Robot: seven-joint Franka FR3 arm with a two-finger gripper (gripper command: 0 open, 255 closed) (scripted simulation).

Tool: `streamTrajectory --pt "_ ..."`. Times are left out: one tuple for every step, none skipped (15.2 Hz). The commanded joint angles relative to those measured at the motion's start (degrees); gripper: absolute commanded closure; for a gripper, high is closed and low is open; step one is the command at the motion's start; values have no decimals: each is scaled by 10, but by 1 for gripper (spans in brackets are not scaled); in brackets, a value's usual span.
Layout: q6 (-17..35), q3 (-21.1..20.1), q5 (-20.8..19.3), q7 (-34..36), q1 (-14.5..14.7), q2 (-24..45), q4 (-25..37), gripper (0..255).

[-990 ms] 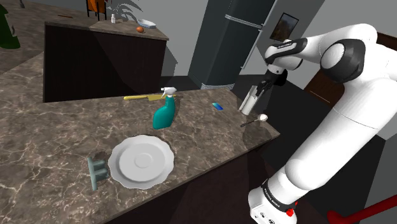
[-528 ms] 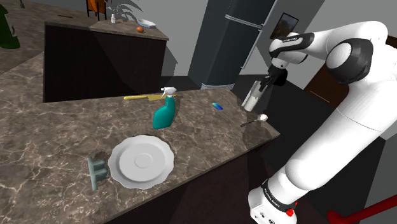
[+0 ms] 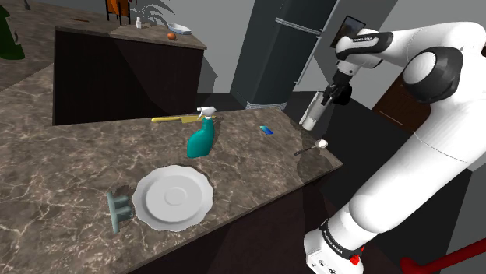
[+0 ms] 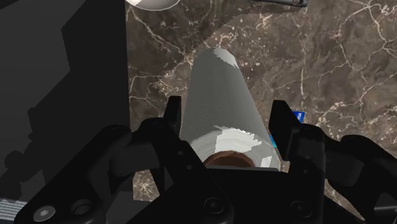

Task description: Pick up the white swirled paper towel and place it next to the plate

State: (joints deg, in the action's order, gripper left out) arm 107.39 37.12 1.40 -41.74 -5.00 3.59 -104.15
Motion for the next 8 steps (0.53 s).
streamTrajectory --pt "-16 0 0 1 0 0 16 255" --pt "-24 0 0 1 0 0 23 255" --pt "-31 0 -1 1 0 -1 31 255" --pt "-39 0 -1 1 0 -1 38 255" --pt "-47 0 -1 1 0 -1 46 255" --pt "-54 0 -1 1 0 -1 53 255" --pt "-62 0 -1 1 0 -1 61 255" --pt "-70 0 -1 1 0 -1 69 255"
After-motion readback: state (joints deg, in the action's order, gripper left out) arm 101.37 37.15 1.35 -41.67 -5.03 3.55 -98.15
